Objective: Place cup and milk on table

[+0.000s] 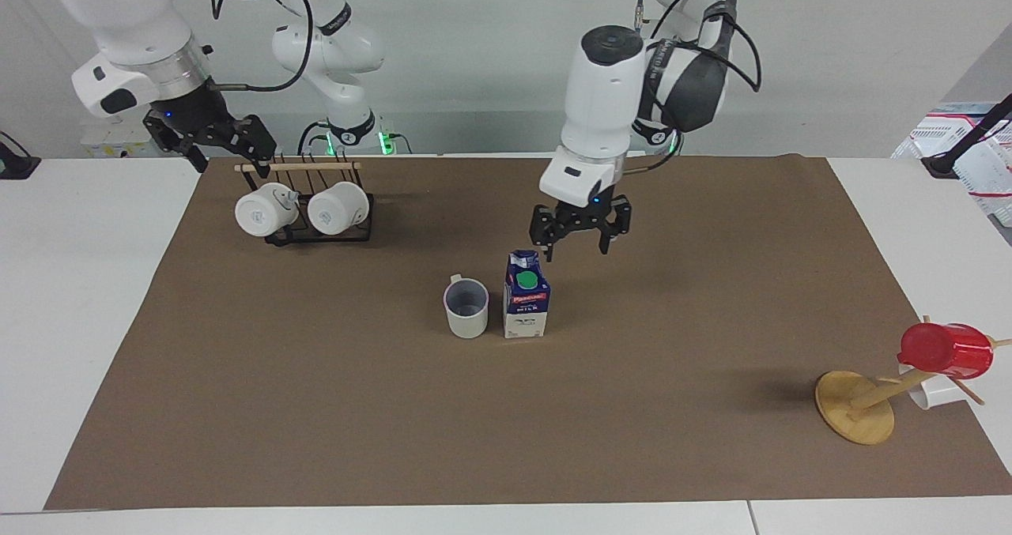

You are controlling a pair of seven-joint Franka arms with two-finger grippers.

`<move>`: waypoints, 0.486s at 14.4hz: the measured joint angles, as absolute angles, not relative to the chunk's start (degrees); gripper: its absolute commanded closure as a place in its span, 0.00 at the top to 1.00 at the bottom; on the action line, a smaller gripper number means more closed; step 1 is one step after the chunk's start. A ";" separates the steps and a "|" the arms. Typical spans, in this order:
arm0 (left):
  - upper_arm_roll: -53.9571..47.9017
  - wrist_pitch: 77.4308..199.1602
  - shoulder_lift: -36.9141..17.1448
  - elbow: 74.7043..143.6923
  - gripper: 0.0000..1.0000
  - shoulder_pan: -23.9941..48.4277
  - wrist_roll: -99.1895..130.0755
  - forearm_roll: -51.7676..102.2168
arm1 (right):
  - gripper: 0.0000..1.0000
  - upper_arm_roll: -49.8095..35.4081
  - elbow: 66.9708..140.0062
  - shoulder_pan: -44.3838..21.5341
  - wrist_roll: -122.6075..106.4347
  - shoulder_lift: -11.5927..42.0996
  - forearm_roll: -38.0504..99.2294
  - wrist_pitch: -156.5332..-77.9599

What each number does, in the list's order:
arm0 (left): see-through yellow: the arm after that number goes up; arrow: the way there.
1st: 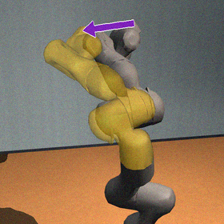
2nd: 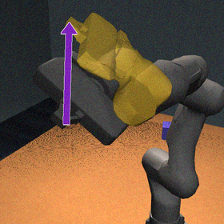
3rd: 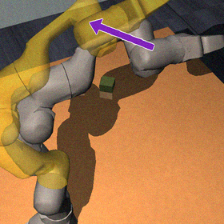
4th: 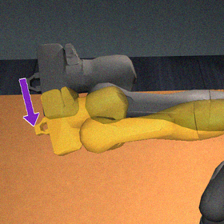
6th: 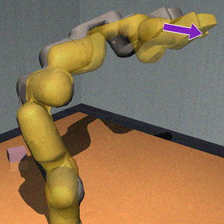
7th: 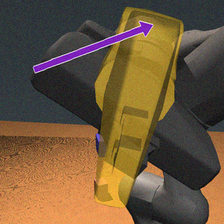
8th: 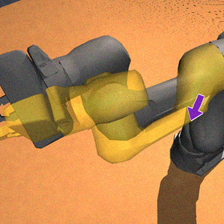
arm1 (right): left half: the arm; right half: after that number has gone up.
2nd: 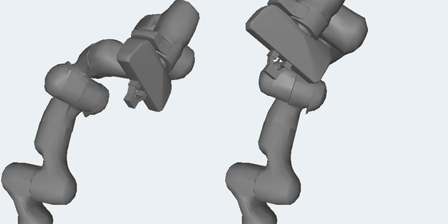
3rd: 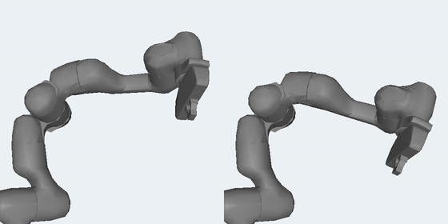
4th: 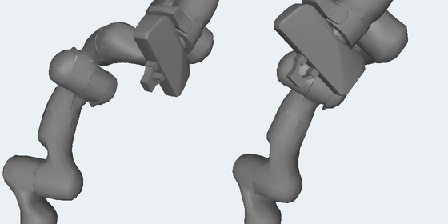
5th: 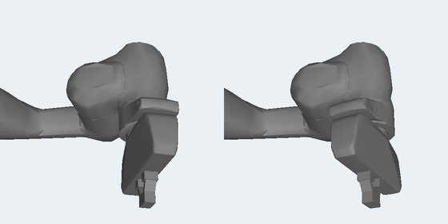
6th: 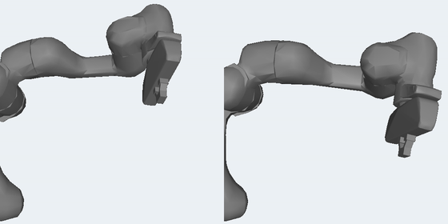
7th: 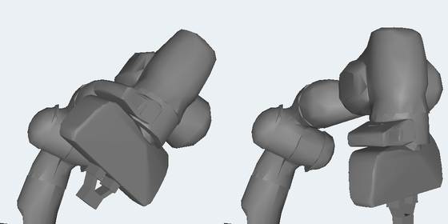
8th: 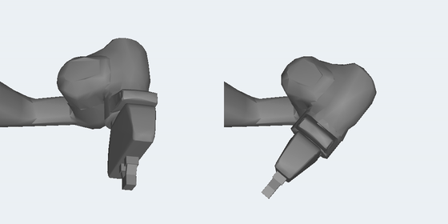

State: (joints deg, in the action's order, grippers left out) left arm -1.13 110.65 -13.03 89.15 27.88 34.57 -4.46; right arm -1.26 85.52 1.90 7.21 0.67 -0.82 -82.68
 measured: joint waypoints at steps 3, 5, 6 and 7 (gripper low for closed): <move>-0.97 110.18 -8.17 93.89 1.00 21.62 27.53 -4.07 | 1.00 -0.96 85.60 2.11 7.21 0.67 -0.82 -82.68; -0.91 108.45 -5.40 95.96 1.00 17.48 22.18 -1.60 | 1.00 -0.91 85.60 2.13 7.21 0.67 -0.82 -82.68; -0.86 107.43 -4.50 96.28 1.00 14.98 18.57 0.15 | 1.00 -0.91 85.61 2.13 7.21 0.67 -0.82 -82.68; -0.80 106.35 -3.83 96.30 1.00 12.57 15.14 1.29 | 1.00 -0.92 85.61 2.13 7.21 0.67 -0.82 -82.68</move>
State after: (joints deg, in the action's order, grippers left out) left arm -0.80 106.35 -3.83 96.30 12.57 15.14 1.29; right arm -0.92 85.61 2.13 7.21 0.67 -0.82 -82.68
